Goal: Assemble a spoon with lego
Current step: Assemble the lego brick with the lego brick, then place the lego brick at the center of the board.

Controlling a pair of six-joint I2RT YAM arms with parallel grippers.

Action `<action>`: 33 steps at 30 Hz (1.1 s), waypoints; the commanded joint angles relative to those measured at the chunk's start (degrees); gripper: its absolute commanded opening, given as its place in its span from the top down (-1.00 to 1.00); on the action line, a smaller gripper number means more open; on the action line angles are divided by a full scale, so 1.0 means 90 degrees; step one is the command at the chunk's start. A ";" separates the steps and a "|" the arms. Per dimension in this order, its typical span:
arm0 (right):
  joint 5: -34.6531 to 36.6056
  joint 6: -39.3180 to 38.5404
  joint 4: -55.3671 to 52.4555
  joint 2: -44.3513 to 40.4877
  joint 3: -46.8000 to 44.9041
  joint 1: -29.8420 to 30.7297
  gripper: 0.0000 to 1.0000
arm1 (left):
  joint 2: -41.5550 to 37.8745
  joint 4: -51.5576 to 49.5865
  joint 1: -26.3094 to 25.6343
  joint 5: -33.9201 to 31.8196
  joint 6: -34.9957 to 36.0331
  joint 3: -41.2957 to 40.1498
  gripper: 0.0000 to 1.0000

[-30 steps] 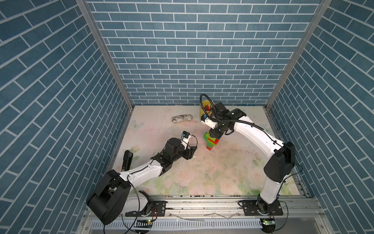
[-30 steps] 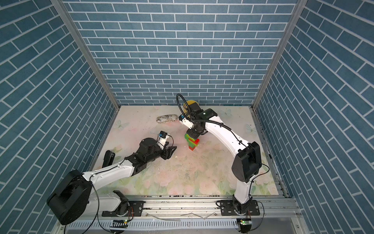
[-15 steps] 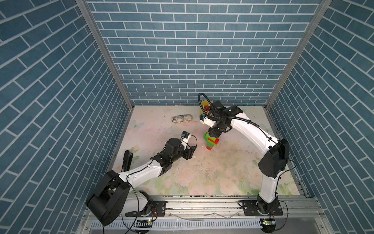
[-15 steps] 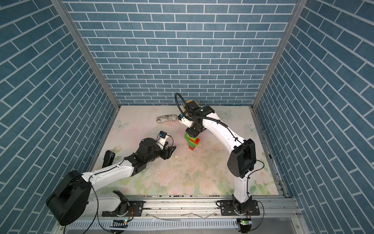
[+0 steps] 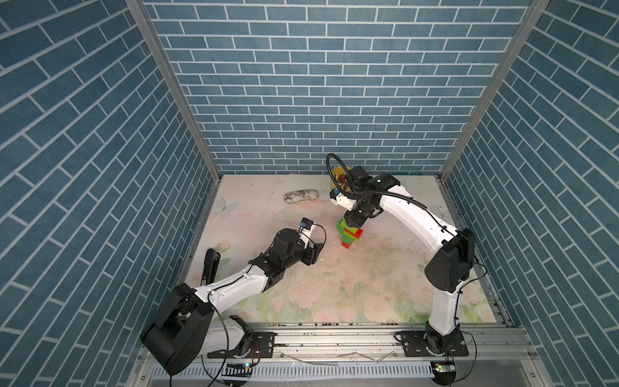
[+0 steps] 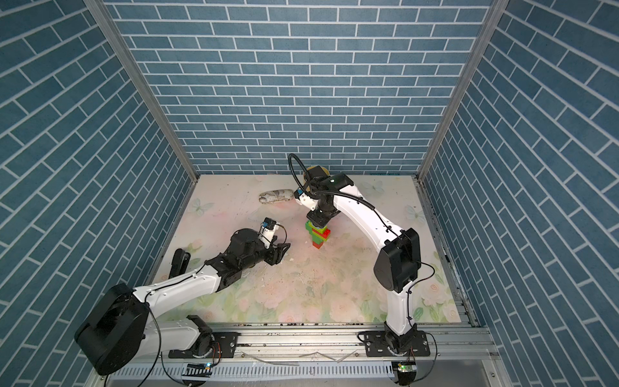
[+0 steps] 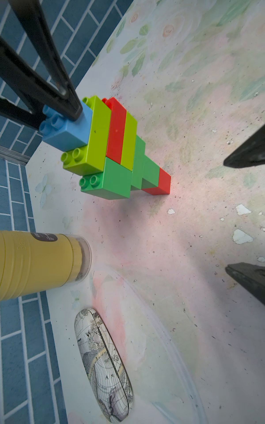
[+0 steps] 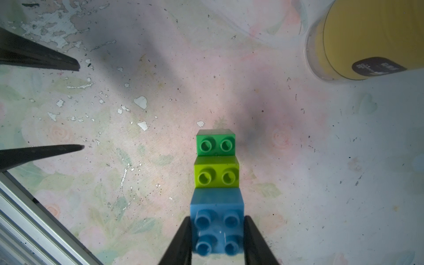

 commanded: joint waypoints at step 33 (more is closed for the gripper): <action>-0.0015 0.0338 -0.0150 0.0820 0.0050 -0.0012 0.38 | -0.0305 -0.0384 -0.0042 -0.0280 0.0068 -0.0037 -0.35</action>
